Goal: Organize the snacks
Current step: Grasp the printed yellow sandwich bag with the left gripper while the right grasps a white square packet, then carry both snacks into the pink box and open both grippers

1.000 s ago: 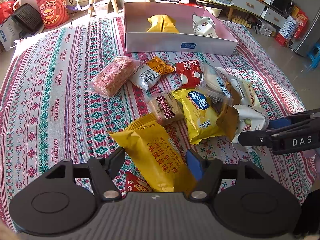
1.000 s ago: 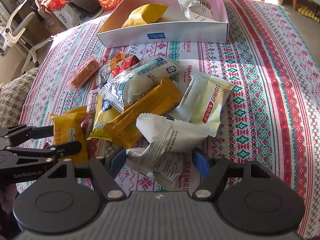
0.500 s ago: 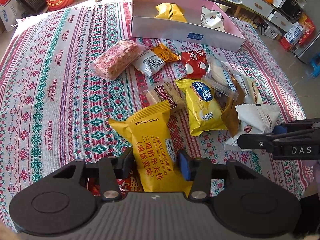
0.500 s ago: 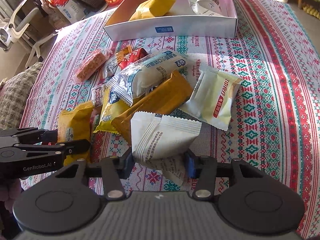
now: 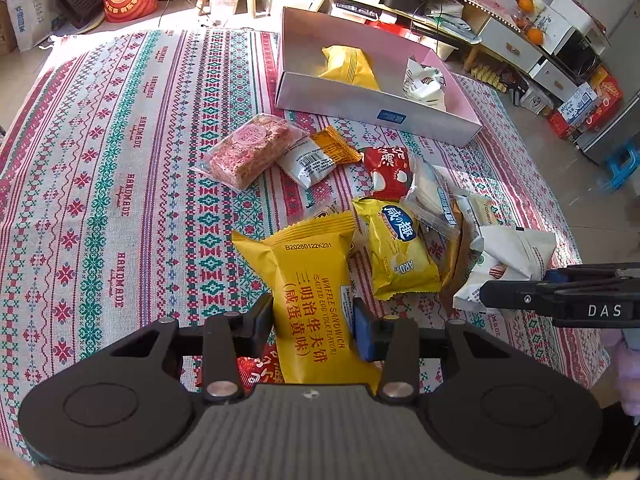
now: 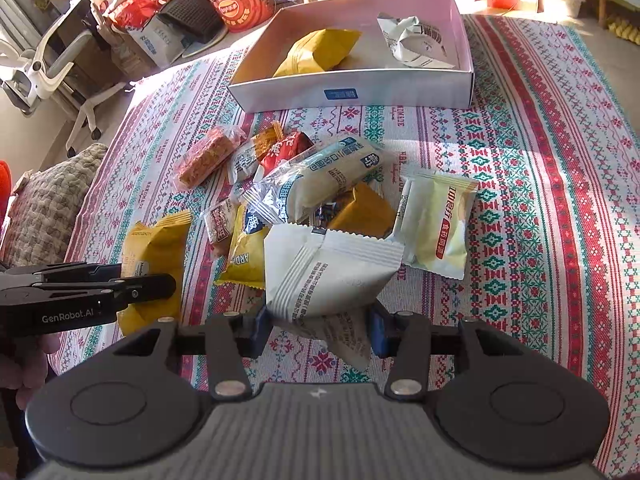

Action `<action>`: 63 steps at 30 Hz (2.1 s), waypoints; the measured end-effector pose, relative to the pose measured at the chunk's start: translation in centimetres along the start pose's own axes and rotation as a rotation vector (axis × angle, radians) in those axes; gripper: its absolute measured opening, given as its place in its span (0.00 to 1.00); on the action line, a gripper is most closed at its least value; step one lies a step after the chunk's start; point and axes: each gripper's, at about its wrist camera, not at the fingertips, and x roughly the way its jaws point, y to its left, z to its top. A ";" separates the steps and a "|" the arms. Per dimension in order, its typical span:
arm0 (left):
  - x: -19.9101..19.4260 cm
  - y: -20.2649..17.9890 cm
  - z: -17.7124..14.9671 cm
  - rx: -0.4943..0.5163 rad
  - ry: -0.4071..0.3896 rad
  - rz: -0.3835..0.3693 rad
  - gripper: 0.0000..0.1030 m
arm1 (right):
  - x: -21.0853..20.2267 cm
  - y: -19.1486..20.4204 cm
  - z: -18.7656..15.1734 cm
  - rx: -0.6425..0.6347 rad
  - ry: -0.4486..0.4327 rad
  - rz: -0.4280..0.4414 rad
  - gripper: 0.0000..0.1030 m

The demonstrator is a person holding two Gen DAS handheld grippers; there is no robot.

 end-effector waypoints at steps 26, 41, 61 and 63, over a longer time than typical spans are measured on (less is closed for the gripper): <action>0.1 -1.4 9.2 -0.110 -0.258 -0.040 0.46 | 0.6 -3.9 8.9 0.196 -0.217 0.051 0.42; 5.7 -2.9 17.1 -0.014 -0.272 0.061 0.46 | 4.7 -6.5 13.2 0.224 -0.275 0.098 0.42; 11.8 -4.2 20.4 0.171 -0.305 0.216 0.45 | 6.9 -7.0 15.5 0.159 -0.315 0.067 0.50; 11.7 -4.2 20.2 0.176 -0.314 0.207 0.46 | 6.6 -7.2 15.5 0.161 -0.328 0.070 0.58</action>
